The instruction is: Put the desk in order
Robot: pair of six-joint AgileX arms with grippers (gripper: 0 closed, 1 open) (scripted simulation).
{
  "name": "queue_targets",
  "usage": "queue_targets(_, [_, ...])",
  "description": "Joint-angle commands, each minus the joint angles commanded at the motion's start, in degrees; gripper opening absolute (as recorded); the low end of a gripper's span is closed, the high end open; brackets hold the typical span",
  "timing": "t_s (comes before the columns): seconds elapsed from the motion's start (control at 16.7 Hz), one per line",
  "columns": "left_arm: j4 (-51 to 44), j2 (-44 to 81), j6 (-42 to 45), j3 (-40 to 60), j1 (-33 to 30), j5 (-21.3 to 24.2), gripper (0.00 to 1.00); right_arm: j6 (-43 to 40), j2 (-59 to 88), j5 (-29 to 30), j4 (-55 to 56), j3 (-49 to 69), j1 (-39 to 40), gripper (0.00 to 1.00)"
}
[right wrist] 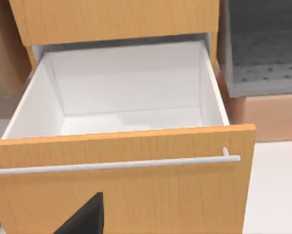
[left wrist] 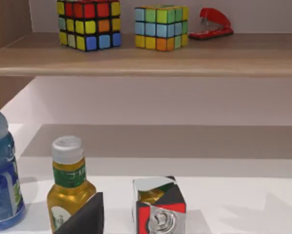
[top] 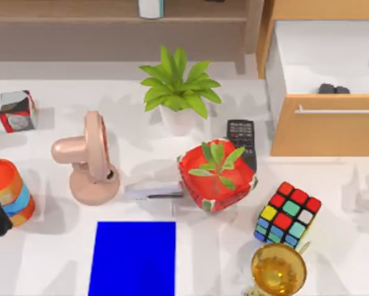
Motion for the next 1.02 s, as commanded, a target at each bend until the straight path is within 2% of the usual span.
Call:
queue_targets(0.54, [0.00,0.00,0.00,0.00,0.00,0.00,1.00,8.05,52.38,0.93,-21.87,44.41,2.53,1.00])
queue_targets(1.02, [0.00,0.00,0.00,0.00,0.00,0.00,1.00,14.88,92.21,1.74,-41.06,79.15,5.63,1.00])
